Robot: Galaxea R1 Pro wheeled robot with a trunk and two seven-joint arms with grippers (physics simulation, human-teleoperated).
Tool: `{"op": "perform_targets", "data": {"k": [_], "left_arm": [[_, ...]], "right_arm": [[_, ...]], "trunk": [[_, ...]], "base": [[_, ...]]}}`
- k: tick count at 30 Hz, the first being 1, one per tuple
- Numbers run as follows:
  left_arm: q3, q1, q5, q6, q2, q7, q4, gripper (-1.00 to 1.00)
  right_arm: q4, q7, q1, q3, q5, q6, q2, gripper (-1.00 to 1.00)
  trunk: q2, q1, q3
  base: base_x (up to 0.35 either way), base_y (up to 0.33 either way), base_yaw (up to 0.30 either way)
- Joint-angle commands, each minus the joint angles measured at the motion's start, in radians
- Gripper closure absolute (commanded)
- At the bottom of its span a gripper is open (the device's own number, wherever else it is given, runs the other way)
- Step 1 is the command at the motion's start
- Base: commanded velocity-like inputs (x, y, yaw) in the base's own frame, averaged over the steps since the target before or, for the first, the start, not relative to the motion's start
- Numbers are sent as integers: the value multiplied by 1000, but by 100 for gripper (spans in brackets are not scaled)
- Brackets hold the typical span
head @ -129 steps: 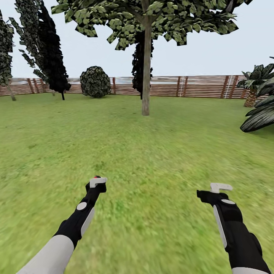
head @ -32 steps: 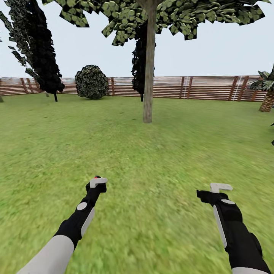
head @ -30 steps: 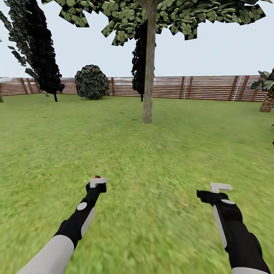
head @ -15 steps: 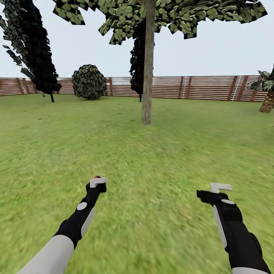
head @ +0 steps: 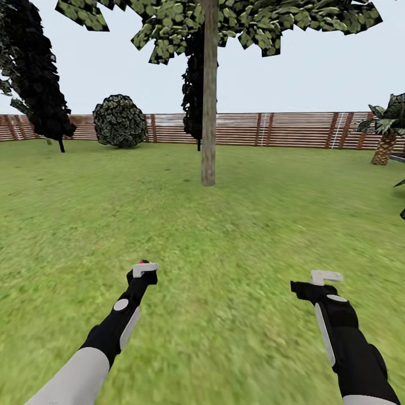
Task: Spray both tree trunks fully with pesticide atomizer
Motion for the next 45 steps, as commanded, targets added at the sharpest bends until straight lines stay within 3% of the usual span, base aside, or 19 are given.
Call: {"op": "perform_targets", "data": {"k": [1, 45], "left_arm": [[0, 0, 0, 0, 0, 0, 0, 100], [0, 0, 0, 0, 0, 0, 0, 100]], "right_arm": [[0, 0, 0, 0, 0, 0, 0, -100], [2, 0, 0, 0, -3, -1, 0, -100]], "trunk": [[0, 0, 0], [0, 0, 0]], "base": [[336, 0, -1], [336, 0, 0]]}}
